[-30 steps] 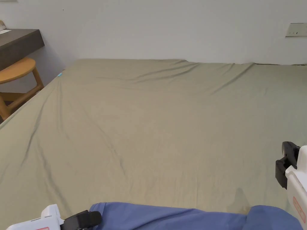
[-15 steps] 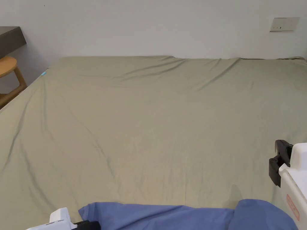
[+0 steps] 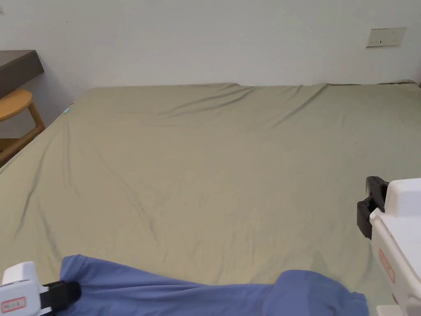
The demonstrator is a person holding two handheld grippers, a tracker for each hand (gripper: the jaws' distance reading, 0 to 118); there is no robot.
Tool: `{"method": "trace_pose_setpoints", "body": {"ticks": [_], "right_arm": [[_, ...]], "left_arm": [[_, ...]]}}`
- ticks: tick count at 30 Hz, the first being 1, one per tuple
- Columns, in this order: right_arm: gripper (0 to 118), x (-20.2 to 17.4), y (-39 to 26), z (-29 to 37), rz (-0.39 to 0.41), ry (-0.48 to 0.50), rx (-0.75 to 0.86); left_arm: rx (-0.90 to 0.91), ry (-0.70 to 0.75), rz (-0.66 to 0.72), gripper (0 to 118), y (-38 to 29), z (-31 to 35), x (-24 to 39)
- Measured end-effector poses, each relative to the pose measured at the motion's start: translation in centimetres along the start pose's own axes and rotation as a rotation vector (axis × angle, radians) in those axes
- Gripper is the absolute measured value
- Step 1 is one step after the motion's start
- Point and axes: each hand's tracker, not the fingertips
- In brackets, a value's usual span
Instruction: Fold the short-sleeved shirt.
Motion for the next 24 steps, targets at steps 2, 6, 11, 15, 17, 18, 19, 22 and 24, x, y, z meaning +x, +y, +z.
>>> {"method": "trace_pose_setpoints", "body": {"ticks": [2, 6, 11, 15, 17, 18, 19, 22, 24], "right_arm": [[2, 0.1, 0.0, 0.2, -0.004, 0.01, 0.006], [2, 0.3, -0.1, 0.8, -0.007, 0.021, 0.016], [2, 0.6, -0.1, 1.7, -0.011, 0.023, 0.035], [2, 1.3, -0.2, 2.5, -0.034, 0.018, 0.047], [2, 1.7, -0.3, 2.8, -0.042, 0.014, 0.048], [2, 2.0, -0.4, 2.9, -0.044, 0.012, 0.048], [2, 2.3, -0.4, 3.1, -0.045, 0.009, 0.048], [2, 3.0, -0.7, 3.4, -0.047, -0.008, 0.046], [2, 3.5, -0.9, 3.6, -0.05, -0.011, 0.039]], "left_arm": [[0.008, 0.041, -0.011, 8, -0.2, 0.8, 0.4], [-0.001, 0.045, -0.053, 8, -0.6, 0.9, 3.8], [-0.043, -0.079, -0.123, 8, -1.3, -0.9, 10.6], [-0.112, -0.155, -0.18, 8, -2.7, -3.6, 16.5], [-0.148, -0.169, -0.203, 8, -3.8, -5.3, 19.0], [-0.177, -0.175, -0.216, 8, -4.5, -6.1, 20.2], [-0.201, -0.176, -0.228, 8, -5.3, -7.0, 21.2], [-0.235, -0.169, -0.241, 8, -7.0, -9.4, 23.3], [-0.261, -0.137, -0.219, 9, -7.8, -10.4, 23.9]]}}
